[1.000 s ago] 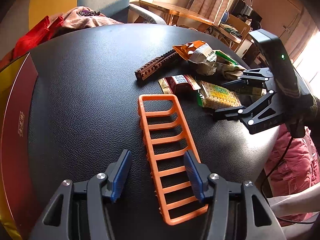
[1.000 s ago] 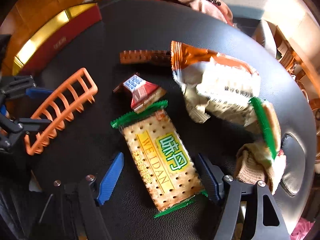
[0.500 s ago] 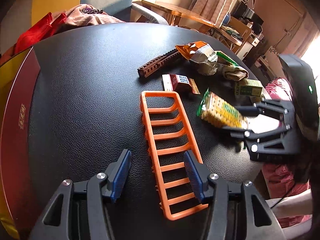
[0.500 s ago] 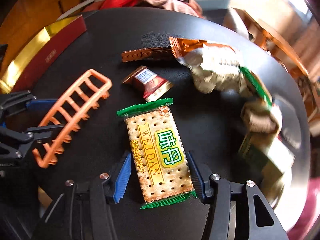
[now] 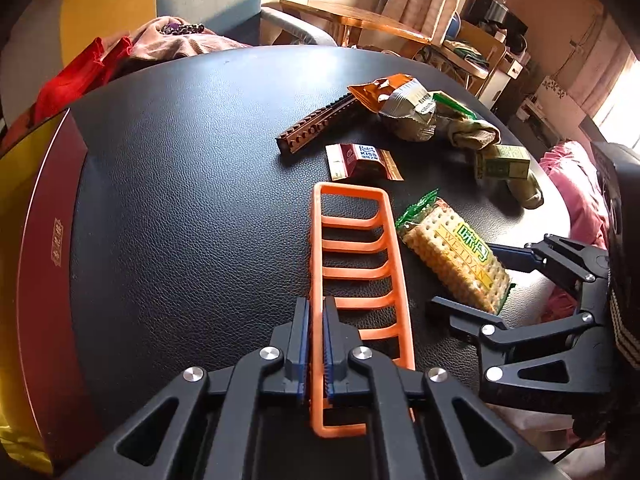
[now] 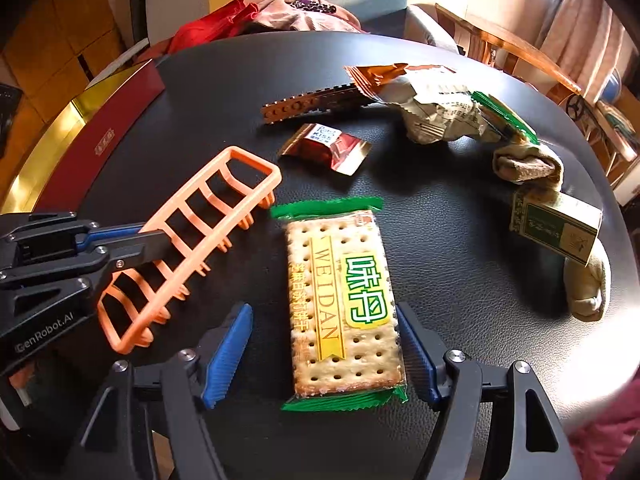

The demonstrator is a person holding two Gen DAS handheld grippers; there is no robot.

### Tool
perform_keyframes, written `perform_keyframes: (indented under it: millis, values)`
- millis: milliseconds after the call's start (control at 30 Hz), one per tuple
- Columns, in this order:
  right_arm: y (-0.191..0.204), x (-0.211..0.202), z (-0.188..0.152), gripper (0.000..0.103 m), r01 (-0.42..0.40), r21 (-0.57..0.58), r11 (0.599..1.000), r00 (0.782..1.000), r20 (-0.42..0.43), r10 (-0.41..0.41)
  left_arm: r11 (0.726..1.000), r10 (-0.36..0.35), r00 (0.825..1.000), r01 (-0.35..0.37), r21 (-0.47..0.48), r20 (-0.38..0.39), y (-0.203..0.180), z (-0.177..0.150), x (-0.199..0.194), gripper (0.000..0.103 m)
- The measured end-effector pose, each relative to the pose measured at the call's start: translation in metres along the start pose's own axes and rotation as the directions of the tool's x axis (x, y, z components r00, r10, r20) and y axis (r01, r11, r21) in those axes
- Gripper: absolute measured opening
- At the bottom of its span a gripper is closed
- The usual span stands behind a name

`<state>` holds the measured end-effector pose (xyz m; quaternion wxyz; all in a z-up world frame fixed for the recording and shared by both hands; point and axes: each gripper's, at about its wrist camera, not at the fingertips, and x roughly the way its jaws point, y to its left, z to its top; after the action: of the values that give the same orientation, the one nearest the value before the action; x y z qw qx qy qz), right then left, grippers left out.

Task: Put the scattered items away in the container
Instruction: 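Carry the orange rack toward the gold tray while the right tool grasps the WEIDAN cracker pack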

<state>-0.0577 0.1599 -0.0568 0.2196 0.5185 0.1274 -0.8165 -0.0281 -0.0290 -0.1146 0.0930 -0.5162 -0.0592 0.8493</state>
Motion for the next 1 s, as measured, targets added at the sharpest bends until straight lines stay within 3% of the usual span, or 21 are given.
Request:
perform_keyframes:
  millis: [33,133,433,700,1000]
  values:
    - [-0.001,-0.003,0.000,0.069,-0.001,0.003,1.000,1.000,0.004,0.001,1.000,-0.006,1.000,0.006,-0.008,0.003,0.002,0.000,-0.002,0.005]
    - [-0.007,-0.015,-0.002,0.049,-0.001,0.022,1.000,1.000,0.026,0.000,1.000,-0.015,0.999,0.016,-0.024,0.033,0.009,-0.002,-0.013,0.005]
    - [0.010,-0.010,-0.016,0.049,0.010,0.050,0.999,0.999,0.051,-0.012,0.997,0.022,0.990,-0.011,-0.083,0.137,0.036,-0.005,-0.059,0.005]
    - [0.033,-0.011,-0.023,0.049,0.027,0.062,0.998,0.998,0.057,-0.031,0.979,0.133,0.967,-0.094,-0.183,0.218,0.083,-0.016,-0.102,0.005]
    - [0.044,-0.031,-0.033,0.049,0.029,0.062,0.998,0.998,0.059,-0.033,0.904,0.298,0.942,-0.228,-0.361,0.151,0.173,-0.032,-0.109,0.005]
